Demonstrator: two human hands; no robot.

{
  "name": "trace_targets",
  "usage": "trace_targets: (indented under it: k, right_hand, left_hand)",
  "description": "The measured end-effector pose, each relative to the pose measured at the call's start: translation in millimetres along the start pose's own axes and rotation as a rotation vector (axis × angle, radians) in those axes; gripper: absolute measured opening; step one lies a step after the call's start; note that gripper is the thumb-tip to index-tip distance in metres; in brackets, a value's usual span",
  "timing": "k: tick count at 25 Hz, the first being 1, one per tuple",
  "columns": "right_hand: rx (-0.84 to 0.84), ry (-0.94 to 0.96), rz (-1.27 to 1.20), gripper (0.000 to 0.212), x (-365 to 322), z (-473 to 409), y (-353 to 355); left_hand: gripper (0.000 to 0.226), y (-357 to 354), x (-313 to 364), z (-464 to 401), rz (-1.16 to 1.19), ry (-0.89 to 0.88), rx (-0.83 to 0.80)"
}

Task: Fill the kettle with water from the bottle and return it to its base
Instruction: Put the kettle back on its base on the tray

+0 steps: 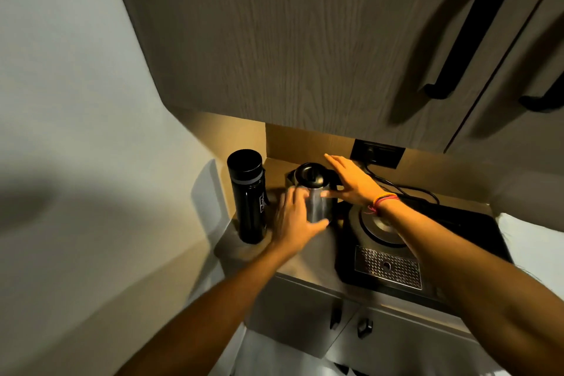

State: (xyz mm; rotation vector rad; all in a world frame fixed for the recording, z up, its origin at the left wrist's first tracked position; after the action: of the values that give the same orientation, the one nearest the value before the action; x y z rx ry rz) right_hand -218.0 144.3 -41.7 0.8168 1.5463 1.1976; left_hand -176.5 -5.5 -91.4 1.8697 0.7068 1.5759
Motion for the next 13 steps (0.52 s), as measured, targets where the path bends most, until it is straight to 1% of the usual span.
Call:
trace_targets:
  k: [1, 2, 3, 4, 5, 7, 8, 10, 12, 13]
  right_hand:
    - [-0.038, -0.034, -0.006, 0.088, 8, 6, 1]
    - [-0.065, -0.059, -0.033, 0.067, 15, 13, 2]
    - [-0.077, -0.075, -0.071, 0.041, 17, 19, 4]
    - [-0.083, -0.074, -0.112, 0.023, 16, 24, 7]
    - [-0.091, -0.095, -0.155, 0.016, 14, 28, 11]
    - [-0.104, -0.116, -0.168, 0.022, 9, 30, 17]
    - [-0.108, -0.111, -0.137, 0.02, 3, 28, 22]
    - [-0.107, -0.121, -0.105, 0.002, 0, 32, 29]
    - [-0.121, -0.138, -0.104, 0.031, 0, 35, 27]
    - [-0.102, -0.137, -0.104, 0.037, -3, 36, 28]
  left_hand:
    - [0.079, 5, 23, -21, -0.082, -0.052, -0.003]
    - [0.091, 8, 39, -43, -0.152, -0.068, -0.023]
    - [0.102, 9, 49, -64, -0.217, -0.058, -0.065]
    - [0.111, 7, 52, -81, -0.293, -0.028, -0.128]
    - [0.119, 3, 50, -94, -0.376, 0.016, -0.199]
    - [0.125, -6, 38, -105, -0.505, 0.108, -0.326]
    - [0.125, -9, 31, -107, -0.53, 0.15, -0.375]
    - [0.122, -17, 23, -109, -0.503, 0.195, -0.431]
    - [0.119, -21, 21, -109, -0.474, 0.184, -0.424]
    - [0.117, -20, 21, -109, -0.47, 0.171, -0.41]
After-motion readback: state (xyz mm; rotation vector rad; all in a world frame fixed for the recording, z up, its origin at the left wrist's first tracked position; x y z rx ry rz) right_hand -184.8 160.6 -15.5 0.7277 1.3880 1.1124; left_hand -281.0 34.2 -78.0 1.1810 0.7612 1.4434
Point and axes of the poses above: each hand's wrist, its own z-axis away from the middle knuckle, its own y-axis out of the back of the hand, x = y × z, the point moved 10 cm from there along -z, towards the middle knuckle, and after that the axes turned 9 degrees about y, right-handed, at the moved point
